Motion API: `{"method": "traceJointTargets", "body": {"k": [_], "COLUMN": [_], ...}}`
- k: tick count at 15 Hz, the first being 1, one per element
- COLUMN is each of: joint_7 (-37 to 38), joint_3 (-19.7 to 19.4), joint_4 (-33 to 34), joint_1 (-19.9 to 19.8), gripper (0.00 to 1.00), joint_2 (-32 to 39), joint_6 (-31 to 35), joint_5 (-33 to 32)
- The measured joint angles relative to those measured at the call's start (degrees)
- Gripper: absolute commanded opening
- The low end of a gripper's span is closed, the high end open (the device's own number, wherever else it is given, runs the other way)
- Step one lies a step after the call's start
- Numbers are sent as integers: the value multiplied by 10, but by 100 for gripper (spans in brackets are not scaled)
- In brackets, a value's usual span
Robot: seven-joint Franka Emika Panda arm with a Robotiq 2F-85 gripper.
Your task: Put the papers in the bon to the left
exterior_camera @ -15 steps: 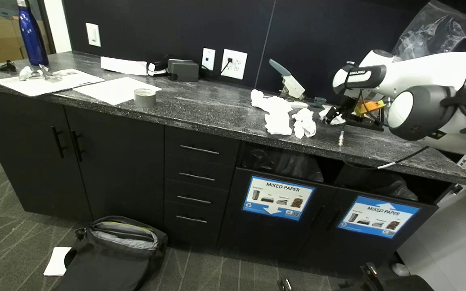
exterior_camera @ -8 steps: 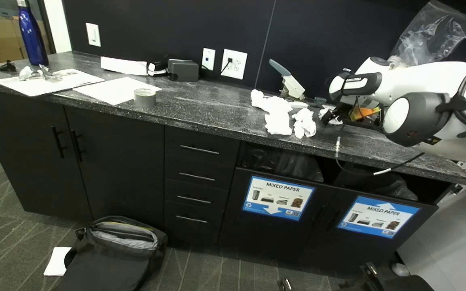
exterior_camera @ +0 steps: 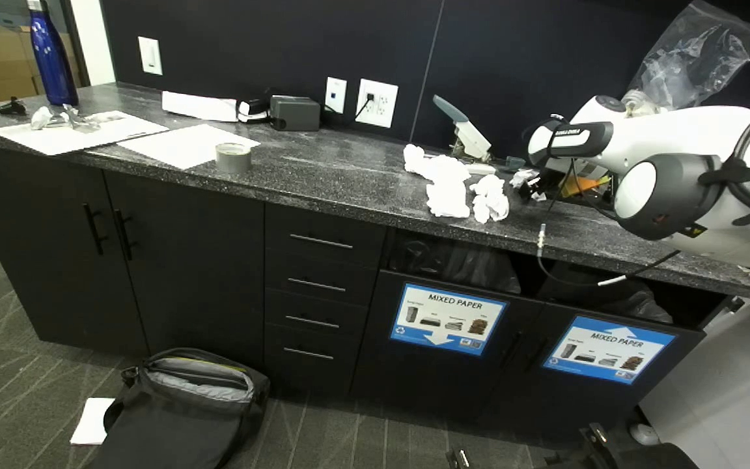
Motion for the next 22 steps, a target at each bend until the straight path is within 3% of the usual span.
{"method": "traceJointTargets", "body": {"k": [2, 7, 11, 17, 22], "joint_7": [2, 38, 43, 40, -35], "joint_3": [-3, -43, -74, -100, -91], "joint_4": [2, 3, -16, -113, -236], "joint_1": [-1, 0, 2, 5, 6], "gripper": [1, 5, 5, 5, 6], "joint_2": [0, -9, -37, -112, -201], "joint_6": [-1, -39, -125, -222, -302], "joint_5": [-1, -14, -33, -60, -60]}}
